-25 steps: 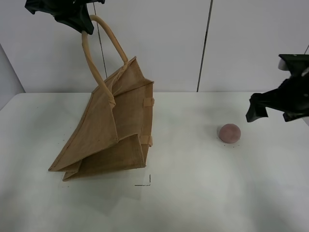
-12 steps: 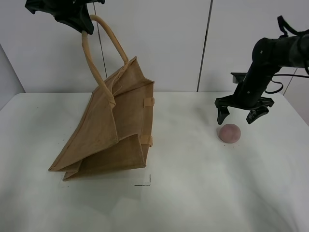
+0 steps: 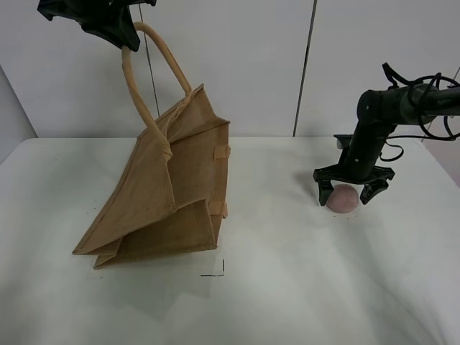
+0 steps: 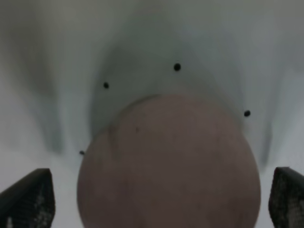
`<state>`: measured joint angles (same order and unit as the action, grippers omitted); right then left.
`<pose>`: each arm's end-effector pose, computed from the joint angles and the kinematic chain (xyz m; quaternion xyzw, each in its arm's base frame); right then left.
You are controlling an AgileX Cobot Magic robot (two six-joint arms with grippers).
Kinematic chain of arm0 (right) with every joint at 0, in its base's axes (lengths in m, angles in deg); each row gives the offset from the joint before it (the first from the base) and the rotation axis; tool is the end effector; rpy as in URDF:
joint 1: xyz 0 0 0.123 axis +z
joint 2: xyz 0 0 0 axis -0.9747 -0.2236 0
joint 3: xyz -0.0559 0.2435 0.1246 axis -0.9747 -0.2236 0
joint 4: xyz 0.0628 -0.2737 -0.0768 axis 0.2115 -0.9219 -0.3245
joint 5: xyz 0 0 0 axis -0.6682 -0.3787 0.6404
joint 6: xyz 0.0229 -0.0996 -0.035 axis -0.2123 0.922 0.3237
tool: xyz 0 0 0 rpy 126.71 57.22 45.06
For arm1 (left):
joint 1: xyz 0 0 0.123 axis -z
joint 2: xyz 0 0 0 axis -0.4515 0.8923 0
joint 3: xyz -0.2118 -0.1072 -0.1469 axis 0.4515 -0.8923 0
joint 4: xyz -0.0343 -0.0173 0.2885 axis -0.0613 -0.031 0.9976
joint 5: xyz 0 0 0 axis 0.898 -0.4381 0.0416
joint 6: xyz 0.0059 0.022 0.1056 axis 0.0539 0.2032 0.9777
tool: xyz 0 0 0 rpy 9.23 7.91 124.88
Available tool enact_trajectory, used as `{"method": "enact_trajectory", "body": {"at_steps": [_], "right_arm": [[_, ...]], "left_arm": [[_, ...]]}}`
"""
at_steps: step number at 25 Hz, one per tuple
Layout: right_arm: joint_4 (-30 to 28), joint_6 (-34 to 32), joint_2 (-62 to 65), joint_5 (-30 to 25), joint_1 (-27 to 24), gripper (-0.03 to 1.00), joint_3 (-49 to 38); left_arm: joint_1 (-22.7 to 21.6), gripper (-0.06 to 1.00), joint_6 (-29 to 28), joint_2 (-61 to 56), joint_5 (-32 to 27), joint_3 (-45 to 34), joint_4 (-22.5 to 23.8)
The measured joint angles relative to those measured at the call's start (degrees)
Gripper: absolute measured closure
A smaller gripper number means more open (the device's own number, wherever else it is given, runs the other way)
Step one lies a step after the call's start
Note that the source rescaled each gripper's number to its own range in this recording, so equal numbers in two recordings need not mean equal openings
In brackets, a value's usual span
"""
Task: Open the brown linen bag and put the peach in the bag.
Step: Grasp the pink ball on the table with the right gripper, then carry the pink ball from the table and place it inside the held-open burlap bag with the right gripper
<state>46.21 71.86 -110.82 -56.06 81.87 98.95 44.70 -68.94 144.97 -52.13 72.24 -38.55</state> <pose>0.4682 0.0449 0.0716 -0.0420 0.9984 0.0273 0.0272 0.4268 -0.1400 0.4242 0.0759 0.9239 -0.0966 0.3624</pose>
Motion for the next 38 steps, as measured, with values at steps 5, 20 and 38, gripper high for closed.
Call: {"method": "enact_trajectory", "body": {"at_steps": [5, 20, 38], "right_arm": [[0.0, -0.7, -0.1, 0.7, 0.0, 0.49, 0.0], [15.3, 8.0, 10.6, -7.2, 0.0, 0.97, 11.7], [28.6, 17.7, 4.1, 5.4, 25.9, 0.97, 18.6]], "left_arm": [[0.0, 0.94, 0.0, 0.0, 0.0, 0.0, -0.1], [0.0, 0.94, 0.5, -1.5, 0.0, 0.0, -0.1], [0.0, 0.94, 0.8, -2.5, 0.0, 0.0, -0.1]]}}
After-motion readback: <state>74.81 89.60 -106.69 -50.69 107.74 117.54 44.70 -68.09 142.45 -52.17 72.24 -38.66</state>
